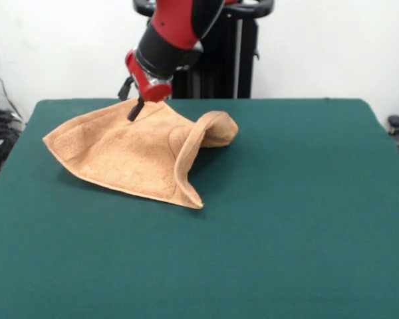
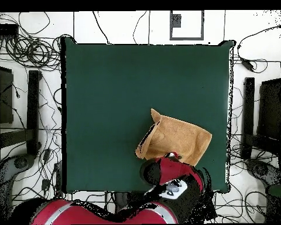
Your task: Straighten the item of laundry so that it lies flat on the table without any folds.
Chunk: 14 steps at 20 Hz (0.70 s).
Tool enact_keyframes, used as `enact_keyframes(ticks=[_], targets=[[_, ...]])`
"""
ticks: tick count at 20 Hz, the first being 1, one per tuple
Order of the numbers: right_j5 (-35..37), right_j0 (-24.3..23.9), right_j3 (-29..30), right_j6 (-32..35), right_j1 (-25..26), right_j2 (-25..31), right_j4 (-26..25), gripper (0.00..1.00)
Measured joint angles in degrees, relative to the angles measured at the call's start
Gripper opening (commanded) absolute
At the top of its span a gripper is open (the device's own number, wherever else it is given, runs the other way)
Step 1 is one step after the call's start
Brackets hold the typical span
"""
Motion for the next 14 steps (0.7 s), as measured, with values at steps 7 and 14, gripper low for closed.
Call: enact_keyframes(ticks=[7, 14], targets=[[0.0, -0.4, -1.3, 0.0, 1.9, 0.0, 1.4, 1.0], [0.0, -1.4, -2.7, 0.0, 2.4, 0.0, 2.3, 1.0]])
